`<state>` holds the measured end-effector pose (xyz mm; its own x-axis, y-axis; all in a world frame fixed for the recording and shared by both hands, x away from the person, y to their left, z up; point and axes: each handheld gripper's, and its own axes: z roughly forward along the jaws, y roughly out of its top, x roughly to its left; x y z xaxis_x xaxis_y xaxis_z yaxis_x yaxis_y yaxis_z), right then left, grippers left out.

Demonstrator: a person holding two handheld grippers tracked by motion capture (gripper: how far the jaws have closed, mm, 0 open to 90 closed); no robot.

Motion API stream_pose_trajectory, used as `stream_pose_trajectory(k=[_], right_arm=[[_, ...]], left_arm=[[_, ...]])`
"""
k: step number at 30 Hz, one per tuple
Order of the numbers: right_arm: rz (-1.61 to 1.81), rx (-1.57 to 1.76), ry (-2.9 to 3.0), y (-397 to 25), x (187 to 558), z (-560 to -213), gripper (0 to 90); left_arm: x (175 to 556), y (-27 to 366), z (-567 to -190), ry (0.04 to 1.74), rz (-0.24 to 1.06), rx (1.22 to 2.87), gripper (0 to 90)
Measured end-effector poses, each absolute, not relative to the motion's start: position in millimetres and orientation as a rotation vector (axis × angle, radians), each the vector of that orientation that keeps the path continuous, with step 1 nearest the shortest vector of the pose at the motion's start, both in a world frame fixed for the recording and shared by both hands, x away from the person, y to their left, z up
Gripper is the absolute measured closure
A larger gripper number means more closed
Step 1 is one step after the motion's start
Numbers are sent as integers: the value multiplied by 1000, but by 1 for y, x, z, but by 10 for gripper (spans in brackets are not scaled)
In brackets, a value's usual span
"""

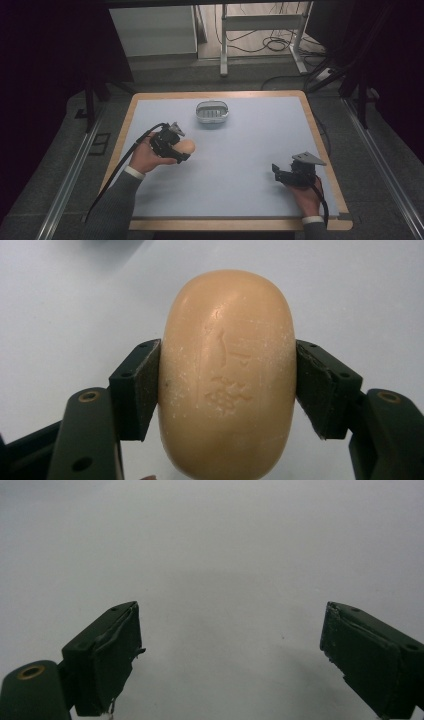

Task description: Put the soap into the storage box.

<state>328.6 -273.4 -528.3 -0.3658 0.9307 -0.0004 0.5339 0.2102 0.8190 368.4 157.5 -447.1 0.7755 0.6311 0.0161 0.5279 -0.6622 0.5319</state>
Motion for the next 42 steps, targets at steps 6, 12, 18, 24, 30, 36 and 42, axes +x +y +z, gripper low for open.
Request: stream_pose_trajectory(k=[6,12,18,24,30,36,42], right_arm=[[1031,1352,1986,-273,329,-528,96],[1031,1352,1986,-273,329,-528,97],[1034,1354,1984,-273,328,-528,96],[1034,1355,1983,-273,328,-528,96],[1034,1352,1983,-273,328,-528,96],[1035,1353,1982,-273,328,-528,97],[1031,1353,1982,-273,328,-528,96]], left_arm=[[374,158,-446,877,279,2453,326],[381,156,-443,883,284,2445,326],[388,155,-441,883,289,2449,326],[395,153,-438,883,292,2446,326],[402,152,-436,890,290,2440,326],[408,150,-435,891,294,2445,326],[418,147,-433,891,299,2450,326]])
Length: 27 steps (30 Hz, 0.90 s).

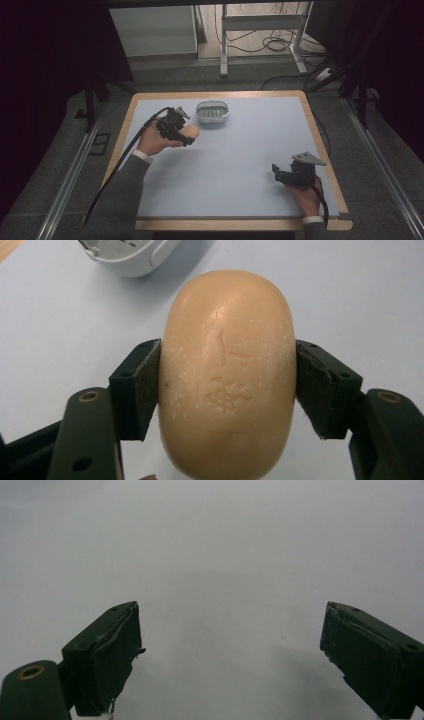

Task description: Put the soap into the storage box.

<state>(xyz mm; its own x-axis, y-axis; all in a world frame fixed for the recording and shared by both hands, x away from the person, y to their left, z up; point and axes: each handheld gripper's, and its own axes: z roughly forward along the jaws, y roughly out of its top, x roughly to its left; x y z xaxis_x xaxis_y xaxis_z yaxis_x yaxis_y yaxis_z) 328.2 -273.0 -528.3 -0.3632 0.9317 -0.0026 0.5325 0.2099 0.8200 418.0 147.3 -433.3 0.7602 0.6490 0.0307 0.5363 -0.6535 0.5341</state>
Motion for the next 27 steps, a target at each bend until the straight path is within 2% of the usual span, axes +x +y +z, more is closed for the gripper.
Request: stream_pose_trajectory(k=[27], right_arm=[[1031,1353,1984,-273,328,-528,96]], left_arm=[[450,135,-422,875,305,2452,326]])
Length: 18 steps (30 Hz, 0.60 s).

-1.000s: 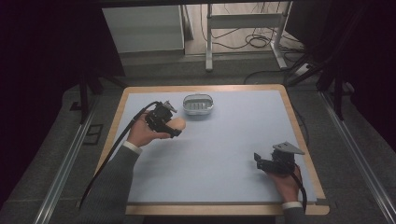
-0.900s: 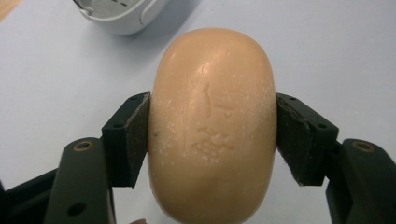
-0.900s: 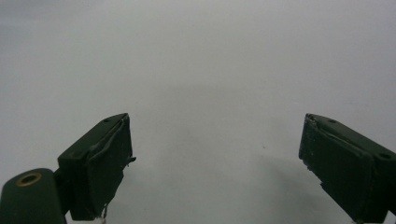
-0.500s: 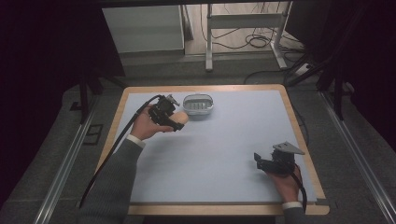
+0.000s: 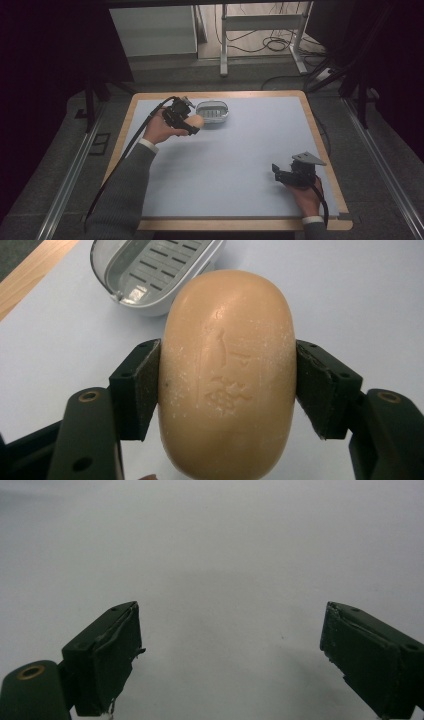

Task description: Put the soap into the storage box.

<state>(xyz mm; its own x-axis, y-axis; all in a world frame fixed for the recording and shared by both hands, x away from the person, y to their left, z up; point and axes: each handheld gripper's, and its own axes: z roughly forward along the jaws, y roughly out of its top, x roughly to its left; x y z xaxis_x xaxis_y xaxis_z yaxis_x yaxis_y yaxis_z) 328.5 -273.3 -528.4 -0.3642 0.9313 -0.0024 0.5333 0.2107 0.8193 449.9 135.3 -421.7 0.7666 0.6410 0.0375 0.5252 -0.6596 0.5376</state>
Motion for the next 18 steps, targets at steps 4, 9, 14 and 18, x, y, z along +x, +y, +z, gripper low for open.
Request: stream_pose_trajectory(k=[4,9,14,18], right_arm=[[1032,1354,1983,-273,328,-528,97],[1038,1358,1979,-274,328,-528,96],[1042,1359,1978,-274,328,-528,96],[1042,1359,1977,-274,328,-528,96]], left_arm=[[456,132,-422,873,308,2460,326],[462,128,-423,874,302,2452,326],[472,124,-425,872,290,2472,326],[479,121,-428,872,282,2472,326]])
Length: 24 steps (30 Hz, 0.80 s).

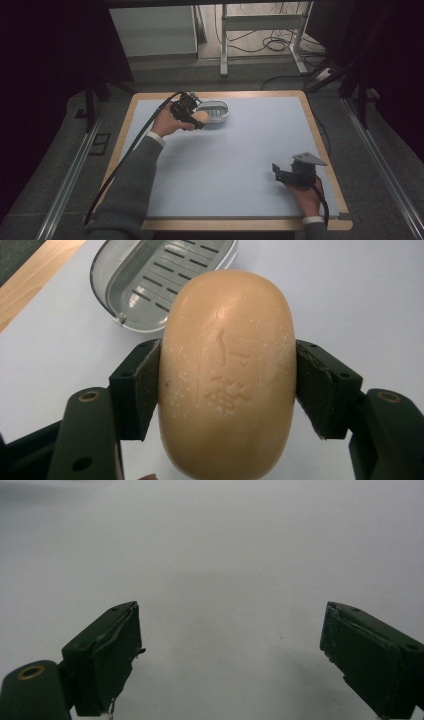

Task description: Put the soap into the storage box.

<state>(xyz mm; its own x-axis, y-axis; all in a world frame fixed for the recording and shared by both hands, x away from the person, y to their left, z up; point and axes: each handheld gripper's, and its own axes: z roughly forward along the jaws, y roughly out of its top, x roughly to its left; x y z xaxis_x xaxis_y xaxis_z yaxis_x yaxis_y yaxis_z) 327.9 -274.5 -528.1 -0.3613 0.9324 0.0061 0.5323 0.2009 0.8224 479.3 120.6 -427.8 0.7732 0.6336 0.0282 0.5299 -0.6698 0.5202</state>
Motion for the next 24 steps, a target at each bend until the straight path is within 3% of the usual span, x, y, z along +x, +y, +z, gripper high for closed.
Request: stream_pose_trajectory(k=[24], right_arm=[[1038,1363,1978,-274,328,-528,96]], left_arm=[[507,104,-424,842,282,2491,326]])
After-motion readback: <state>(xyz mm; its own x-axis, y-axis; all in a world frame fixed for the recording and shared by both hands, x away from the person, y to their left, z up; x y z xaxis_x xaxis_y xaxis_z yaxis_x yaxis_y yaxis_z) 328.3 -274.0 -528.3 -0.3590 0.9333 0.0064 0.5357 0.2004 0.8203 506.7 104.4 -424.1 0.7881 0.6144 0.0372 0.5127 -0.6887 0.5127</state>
